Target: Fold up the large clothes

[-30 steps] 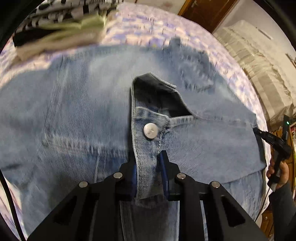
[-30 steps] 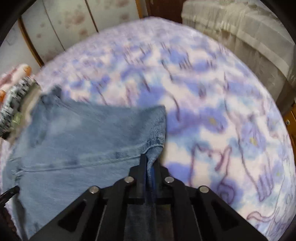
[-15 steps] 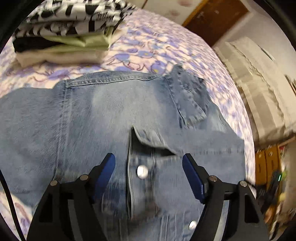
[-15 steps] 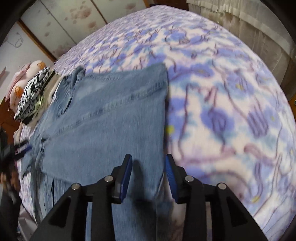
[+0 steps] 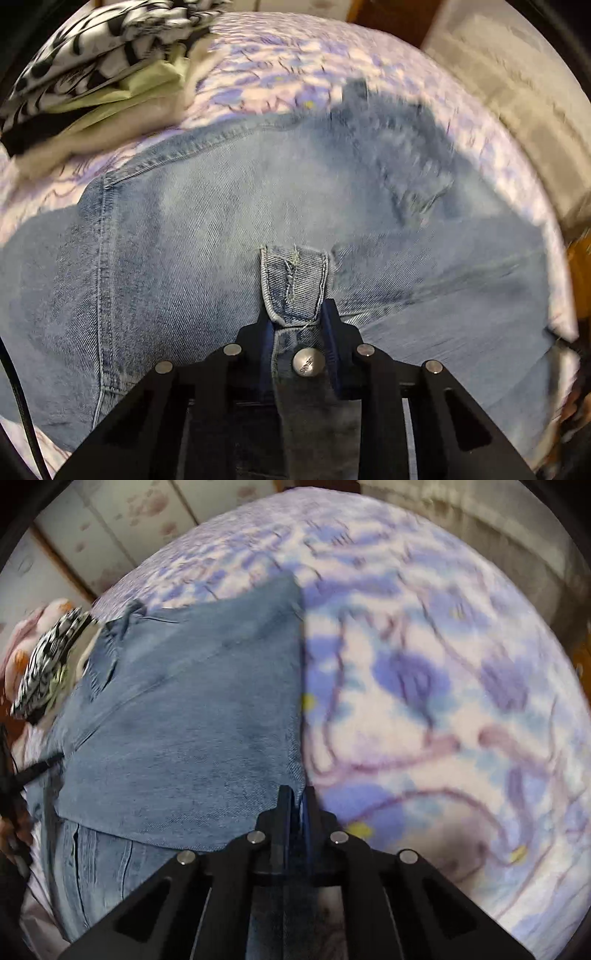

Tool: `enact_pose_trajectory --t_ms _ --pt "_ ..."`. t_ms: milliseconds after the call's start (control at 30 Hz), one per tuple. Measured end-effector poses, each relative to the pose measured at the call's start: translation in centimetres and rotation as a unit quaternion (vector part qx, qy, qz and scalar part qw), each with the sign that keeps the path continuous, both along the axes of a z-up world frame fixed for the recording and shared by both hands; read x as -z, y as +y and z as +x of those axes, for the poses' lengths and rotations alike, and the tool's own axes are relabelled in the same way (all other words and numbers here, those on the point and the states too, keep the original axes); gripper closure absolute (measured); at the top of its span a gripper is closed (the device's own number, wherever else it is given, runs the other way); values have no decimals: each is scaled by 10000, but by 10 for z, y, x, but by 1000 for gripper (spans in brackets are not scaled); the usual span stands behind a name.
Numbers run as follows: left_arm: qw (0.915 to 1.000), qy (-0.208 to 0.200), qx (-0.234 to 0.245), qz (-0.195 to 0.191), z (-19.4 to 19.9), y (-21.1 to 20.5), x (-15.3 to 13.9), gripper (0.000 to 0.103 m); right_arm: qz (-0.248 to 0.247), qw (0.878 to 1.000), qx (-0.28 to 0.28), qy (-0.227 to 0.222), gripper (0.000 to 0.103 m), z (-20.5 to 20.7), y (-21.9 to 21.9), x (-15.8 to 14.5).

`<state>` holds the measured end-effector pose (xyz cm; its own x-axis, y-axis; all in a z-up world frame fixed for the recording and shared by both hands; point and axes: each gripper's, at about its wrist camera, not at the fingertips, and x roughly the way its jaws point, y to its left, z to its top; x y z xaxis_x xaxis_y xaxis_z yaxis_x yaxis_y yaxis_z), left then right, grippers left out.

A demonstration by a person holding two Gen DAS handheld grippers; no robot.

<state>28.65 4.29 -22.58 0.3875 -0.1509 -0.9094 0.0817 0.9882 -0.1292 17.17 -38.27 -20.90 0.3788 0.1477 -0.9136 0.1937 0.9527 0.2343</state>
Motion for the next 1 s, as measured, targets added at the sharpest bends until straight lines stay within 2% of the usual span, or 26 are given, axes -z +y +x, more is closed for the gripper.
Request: enact_pose_trajectory --t_ms 67,167,233,300,367,400,467,500,600,667,767,867,933,1000 --pt "9994 -136 61 297 -2 -6 -4 73 -151 9999 19 -3 94 1 4 -5" --pt "9983 -367 21 447 -11 -5 -24 69 -664 9977 121 -54 91 -2 15 -24" --pt "9951 -826 -81 542 -25 -7 -47 63 -981 9947 141 -264 90 -7 23 -38" --pt "9875 -1391 -183 717 -42 -9 -64 60 -1136 9917 94 -587 90 -12 35 -50" --pt "9845 -1588 -95 734 -55 -17 -71 49 -1111 9906 26 -796 87 -15 50 -56" --pt "9852 -1577 -47 671 -59 -21 -73 49 -1100 9906 -33 -818 85 -14 57 -57" --pt "9904 -1358 12 277 -66 -31 -68 49 -1001 9915 -333 -756 84 -8 87 -54" --pt "9941 -1084 -2 31 -68 -35 -63 49 -899 9917 -523 -762 83 -7 102 -52" --pt "9972 -714 -56 -236 -70 -47 -44 49 -738 9888 -999 -827 83 -2 146 -45" --pt "9977 -629 -58 -256 -72 -58 -33 49 -684 9850 -1358 -821 83 3 178 -39" --pt "9986 -520 -86 -83 -78 -73 -15 49 -681 9781 -1807 -775 83 6 211 -27" --pt "9989 -461 -54 -3 -79 -73 -6 49 -890 9770 -1814 -677 83 4 212 -18" --pt "9987 -483 -21 138 -79 -70 -5 49 -930 9808 -1598 -622 83 5 189 -12" --pt "9989 -462 45 72 -79 -67 -6 49 -975 9852 -1281 -588 83 5 159 -11"
